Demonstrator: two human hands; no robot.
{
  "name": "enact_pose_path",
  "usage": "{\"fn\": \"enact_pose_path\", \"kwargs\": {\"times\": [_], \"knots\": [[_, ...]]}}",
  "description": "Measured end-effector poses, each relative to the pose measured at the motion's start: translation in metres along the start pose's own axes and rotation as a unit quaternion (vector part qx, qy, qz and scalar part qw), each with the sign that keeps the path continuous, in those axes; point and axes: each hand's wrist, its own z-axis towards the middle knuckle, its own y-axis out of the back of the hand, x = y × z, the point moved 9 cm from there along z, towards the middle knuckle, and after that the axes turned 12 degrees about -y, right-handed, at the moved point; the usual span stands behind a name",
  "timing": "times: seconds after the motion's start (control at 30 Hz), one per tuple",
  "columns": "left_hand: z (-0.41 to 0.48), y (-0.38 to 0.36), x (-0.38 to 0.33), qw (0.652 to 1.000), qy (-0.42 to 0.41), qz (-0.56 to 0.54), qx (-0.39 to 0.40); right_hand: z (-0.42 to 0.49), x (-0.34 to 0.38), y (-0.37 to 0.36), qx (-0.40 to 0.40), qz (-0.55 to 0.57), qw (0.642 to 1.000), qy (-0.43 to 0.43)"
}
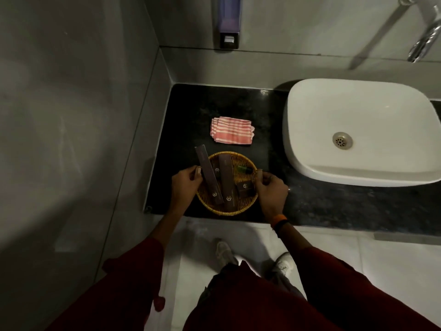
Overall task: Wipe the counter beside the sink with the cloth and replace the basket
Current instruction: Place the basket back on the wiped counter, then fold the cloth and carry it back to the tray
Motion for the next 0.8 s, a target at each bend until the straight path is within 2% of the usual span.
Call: {"fn": "enact_pose_path", "kwargs": {"times": [0.3,0.43,0.53,0.63,0.7,0.8], "knots": [[0.005,-0.009,0.004,1.000,-0.004,-0.015,0.013,-0.002,-0.001,0.002,-0.029,-0.020,0.999,0.002],[0.010,0.000,0.006,0.998,0.042,-0.013,-0.040,-0.007,0.005,0.004,-0.053,-0.040,0.998,0.004],[0.026,0.016,-0.020,0.994,-0.025,0.013,-0.104,-0.004,0.025,0.008,-0.082,-0.087,0.992,0.037],[0.054,0.028,-0.055,0.983,-0.112,0.037,-0.138,0.013,0.052,0.000,-0.052,-0.090,0.993,0.062],[0.080,0.026,-0.073,0.981,-0.144,0.032,-0.127,0.031,0.070,-0.009,-0.027,-0.096,0.993,0.069],[0.124,0.001,-0.082,0.990,-0.132,0.029,-0.040,0.065,0.091,-0.030,0.013,-0.089,0.994,0.060]]}}
